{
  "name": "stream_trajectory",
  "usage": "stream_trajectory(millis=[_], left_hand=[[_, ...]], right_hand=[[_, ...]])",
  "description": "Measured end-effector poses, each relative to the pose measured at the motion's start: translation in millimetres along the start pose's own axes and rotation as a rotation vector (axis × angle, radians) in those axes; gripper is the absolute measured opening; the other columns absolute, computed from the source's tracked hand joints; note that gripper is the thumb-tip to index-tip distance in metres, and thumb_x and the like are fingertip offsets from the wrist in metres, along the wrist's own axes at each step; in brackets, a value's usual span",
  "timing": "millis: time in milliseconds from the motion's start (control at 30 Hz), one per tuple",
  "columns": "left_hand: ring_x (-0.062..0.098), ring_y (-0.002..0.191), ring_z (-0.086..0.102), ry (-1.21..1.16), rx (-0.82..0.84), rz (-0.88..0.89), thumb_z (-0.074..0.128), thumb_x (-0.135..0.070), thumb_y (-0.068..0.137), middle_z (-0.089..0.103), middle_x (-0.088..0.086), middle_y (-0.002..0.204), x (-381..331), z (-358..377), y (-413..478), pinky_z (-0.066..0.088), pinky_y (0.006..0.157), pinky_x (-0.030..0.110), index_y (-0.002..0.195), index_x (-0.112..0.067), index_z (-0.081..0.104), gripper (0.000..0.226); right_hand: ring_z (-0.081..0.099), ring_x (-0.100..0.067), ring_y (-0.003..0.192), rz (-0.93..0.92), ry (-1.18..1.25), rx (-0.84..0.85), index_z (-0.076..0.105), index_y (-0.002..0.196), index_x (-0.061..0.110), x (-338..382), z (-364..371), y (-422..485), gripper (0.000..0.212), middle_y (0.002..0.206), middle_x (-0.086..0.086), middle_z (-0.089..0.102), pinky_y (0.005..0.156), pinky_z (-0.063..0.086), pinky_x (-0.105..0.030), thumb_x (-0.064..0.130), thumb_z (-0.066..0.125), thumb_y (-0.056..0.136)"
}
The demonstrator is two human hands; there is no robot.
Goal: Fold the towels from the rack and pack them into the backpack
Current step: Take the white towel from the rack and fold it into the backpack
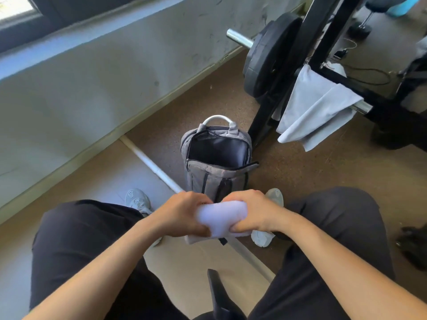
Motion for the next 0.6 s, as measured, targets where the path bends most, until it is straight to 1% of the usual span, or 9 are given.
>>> stream_trajectory(millis=[67,133,200,267,333,400,433,500,600], left_hand=[[0.017,0.091,0.066,0.128,-0.031,0.042,0.070,-0.051,0.060,0.073,-0.011,0.096,-6.0,-0.3,6.7,0.054,0.078,0.036,0.114,-0.039,0.064,0.055],[0.018,0.089,0.067,0.181,-0.089,0.099,0.072,-0.046,0.063,0.074,-0.011,0.095,-8.9,-7.4,17.7,0.053,0.075,0.033,0.115,-0.042,0.063,0.054],[0.020,0.088,0.067,0.192,-0.139,0.117,0.072,-0.044,0.062,0.073,-0.012,0.094,-8.8,-18.5,32.7,0.051,0.073,0.032,0.117,-0.044,0.061,0.056],[0.018,0.094,0.067,0.137,-0.198,0.129,0.069,-0.045,0.060,0.071,-0.014,0.101,-5.4,-33.2,49.8,0.053,0.077,0.034,0.121,-0.045,0.057,0.062],[0.011,0.107,0.064,0.026,-0.266,0.179,0.072,-0.049,0.063,0.066,-0.018,0.118,2.2,-47.9,68.3,0.054,0.085,0.037,0.133,-0.045,0.050,0.073],[0.010,0.113,0.060,-0.115,-0.336,0.217,0.073,-0.053,0.068,0.057,-0.014,0.131,15.2,-63.2,89.8,0.054,0.091,0.040,0.148,-0.039,0.037,0.089],[0.012,0.113,0.059,-0.180,-0.364,0.190,0.070,-0.053,0.069,0.053,-0.011,0.134,24.7,-69.9,102.3,0.053,0.092,0.041,0.151,-0.036,0.034,0.092],[0.015,0.115,0.057,-0.188,-0.412,0.088,0.062,-0.048,0.072,0.048,-0.006,0.139,44.8,-78.9,128.6,0.052,0.095,0.043,0.147,-0.032,0.040,0.080],[0.027,0.122,0.056,0.062,-0.486,0.063,0.065,-0.028,0.082,0.054,0.002,0.139,69.3,-74.8,164.7,0.053,0.091,0.046,0.134,-0.025,0.057,0.052]], right_hand=[[0.064,-0.006,0.098,0.006,-0.099,0.078,0.061,0.119,0.040,0.9,2.7,3.3,0.058,0.107,0.018,0.069,0.085,0.057,-0.038,0.045,0.079,0.064],[0.063,-0.011,0.098,0.003,-0.206,0.132,0.056,0.119,0.040,5.3,1.0,10.9,0.055,0.110,0.016,0.067,0.086,0.056,-0.040,0.052,0.076,0.069],[0.063,-0.017,0.098,0.001,-0.285,0.117,0.055,0.117,0.035,7.3,-11.2,24.4,0.051,0.111,0.010,0.066,0.085,0.055,-0.043,0.055,0.074,0.074],[0.062,-0.017,0.094,-0.024,-0.256,0.080,0.056,0.111,0.033,6.5,-30.4,40.6,0.044,0.106,0.008,0.066,0.082,0.055,-0.043,0.050,0.075,0.075],[0.063,-0.016,0.092,-0.012,-0.177,0.029,0.059,0.105,0.032,0.1,-55.0,58.8,0.038,0.100,0.008,0.067,0.081,0.055,-0.042,0.044,0.074,0.072],[0.062,-0.018,0.088,0.011,-0.137,-0.057,0.061,0.099,0.028,-7.6,-83.3,78.6,0.040,0.093,0.005,0.066,0.077,0.054,-0.040,0.048,0.069,0.065],[0.061,-0.019,0.087,0.018,-0.129,-0.106,0.061,0.096,0.026,-12.2,-96.8,89.1,0.044,0.091,0.004,0.065,0.074,0.053,-0.037,0.052,0.067,0.062],[0.060,-0.019,0.088,0.050,-0.104,-0.174,0.060,0.101,0.024,-27.5,-118.4,112.3,0.042,0.092,0.005,0.063,0.067,0.047,-0.029,0.048,0.074,0.069],[0.060,-0.016,0.099,0.080,-0.071,-0.236,0.059,0.115,0.022,-53.9,-133.9,146.5,0.042,0.105,0.003,0.062,0.070,0.047,-0.023,0.031,0.081,0.081]])
Point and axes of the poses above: each hand's wrist, its own y-axis towards the middle knuckle, its own z-axis out of the palm, x = y × z, the point moved 4 cm from there along y, towards the middle knuckle
